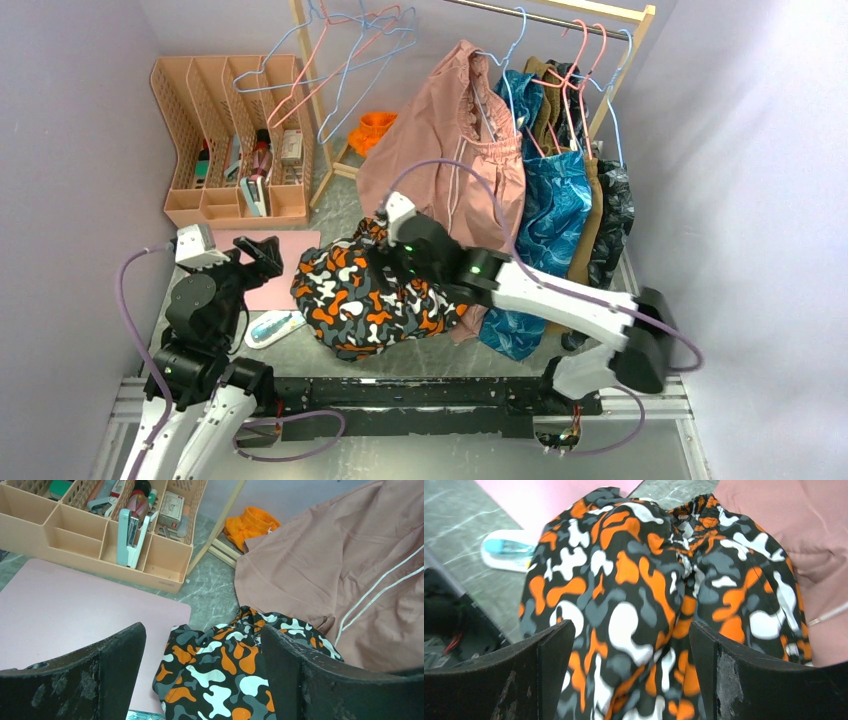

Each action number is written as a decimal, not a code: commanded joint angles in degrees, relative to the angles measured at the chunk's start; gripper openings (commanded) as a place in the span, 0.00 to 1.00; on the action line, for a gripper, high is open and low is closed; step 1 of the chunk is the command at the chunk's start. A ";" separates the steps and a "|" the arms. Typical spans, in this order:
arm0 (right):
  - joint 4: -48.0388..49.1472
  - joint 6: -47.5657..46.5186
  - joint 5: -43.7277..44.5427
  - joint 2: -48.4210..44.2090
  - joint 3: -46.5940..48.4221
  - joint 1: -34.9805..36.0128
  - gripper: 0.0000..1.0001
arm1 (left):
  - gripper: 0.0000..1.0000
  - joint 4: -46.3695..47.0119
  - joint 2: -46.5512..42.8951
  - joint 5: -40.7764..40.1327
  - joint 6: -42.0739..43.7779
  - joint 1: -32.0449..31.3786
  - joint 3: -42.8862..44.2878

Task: Place the shorts on the hanger
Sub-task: Adjust the shorts at the center of the board.

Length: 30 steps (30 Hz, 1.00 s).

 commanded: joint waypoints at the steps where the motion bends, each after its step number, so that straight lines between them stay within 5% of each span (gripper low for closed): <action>1: 1.60 -1.08 1.85 11.96 7.38 -2.37 0.89 | 0.88 0.49 1.32 1.73 0.33 0.54 -0.35; 6: 1.07 -1.50 -1.01 21.38 11.05 -5.09 0.84 | 0.88 0.66 1.58 2.85 0.56 0.47 -0.42; 9: 0.22 -2.43 -1.38 23.56 11.64 -5.07 0.71 | 0.88 0.30 0.87 2.67 0.36 0.49 -0.52; 15: 8.44 -5.24 -4.54 13.67 3.30 -0.53 0.04 | 0.88 0.23 -0.03 1.91 0.16 0.47 -0.69; 16: 9.99 -6.14 -5.52 10.47 0.90 0.87 0.00 | 0.88 0.29 0.14 2.13 0.24 0.51 -0.76; 25: 2.16 -3.68 -18.94 -8.18 -17.76 13.26 0.00 | 0.88 0.48 2.46 3.24 0.30 0.64 -0.60; 26: 0.65 -2.64 -21.48 -8.47 -18.50 14.85 0.06 | 0.88 0.53 2.62 3.34 0.30 0.65 -0.61; 30: -7.93 -1.70 -28.34 -5.54 -15.32 18.48 0.56 | 0.88 0.76 3.29 3.75 0.35 0.65 -0.61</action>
